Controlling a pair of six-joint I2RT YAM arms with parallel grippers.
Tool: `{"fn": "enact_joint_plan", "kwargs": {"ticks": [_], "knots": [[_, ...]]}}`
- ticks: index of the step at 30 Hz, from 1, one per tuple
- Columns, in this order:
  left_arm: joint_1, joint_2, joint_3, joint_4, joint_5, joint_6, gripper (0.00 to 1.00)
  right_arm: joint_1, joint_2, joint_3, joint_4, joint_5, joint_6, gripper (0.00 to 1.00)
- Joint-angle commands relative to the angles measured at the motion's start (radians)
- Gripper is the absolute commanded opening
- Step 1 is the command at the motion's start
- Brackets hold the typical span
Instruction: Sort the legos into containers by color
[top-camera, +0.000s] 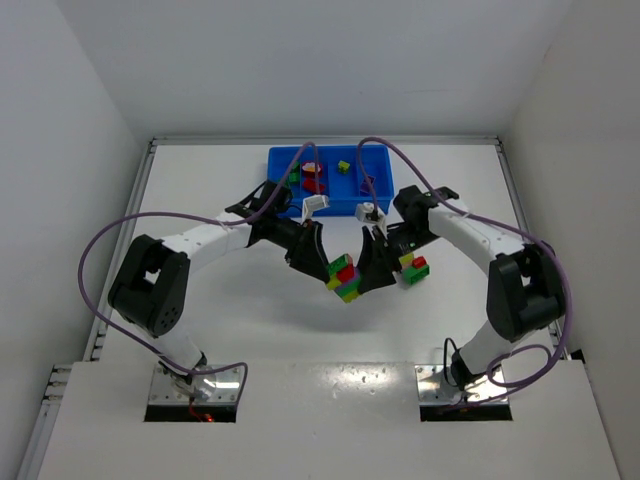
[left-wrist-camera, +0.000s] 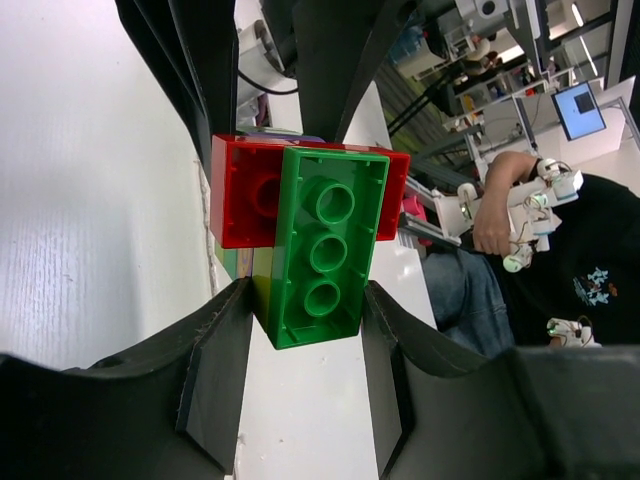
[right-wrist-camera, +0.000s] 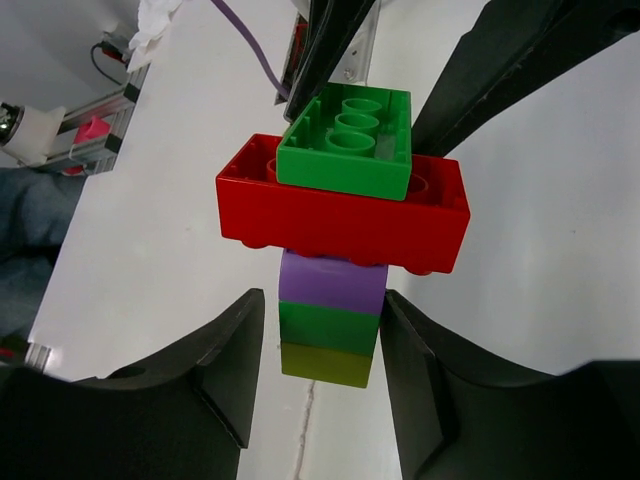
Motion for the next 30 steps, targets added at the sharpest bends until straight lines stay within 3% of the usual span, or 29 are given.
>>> {"fn": "enact_joint_plan", "kwargs": {"ticks": [1,4,5,8,24,28,30], "knots": [[-0.007,-0.007,0.006,0.038,0.135,0.044,0.11,0.009,0.011,0.045,-0.015,-0.059,-0.021,0.50],[-0.007,-0.007,0.006,0.038,0.135,0.044,0.11,0.009,0.011,0.054,-0.015,-0.059,-0.012,0.43],[-0.007,-0.007,0.006,0.038,0.135,0.044,0.11,0.009,0.011,0.054,-0.015,-0.059,-0.012,0.36],[-0.007,-0.007,0.006,0.038,0.135,0.044,0.11,0.009,0.022,0.064,-0.024,-0.068,-0.012,0.34],[-0.007,-0.017,-0.003,0.038,0.091,0.072,0.11,0.009,0.063,0.107,-0.055,-0.077,0.035,0.47],[-0.007,-0.017,-0.003,0.038,0.082,0.072,0.11,0.009,0.063,0.098,-0.046,-0.077,0.035,0.42],[-0.007,-0.017,-0.003,0.038,0.082,0.072,0.11,0.009,0.063,0.098,-0.046,-0.077,0.035,0.33]]}}
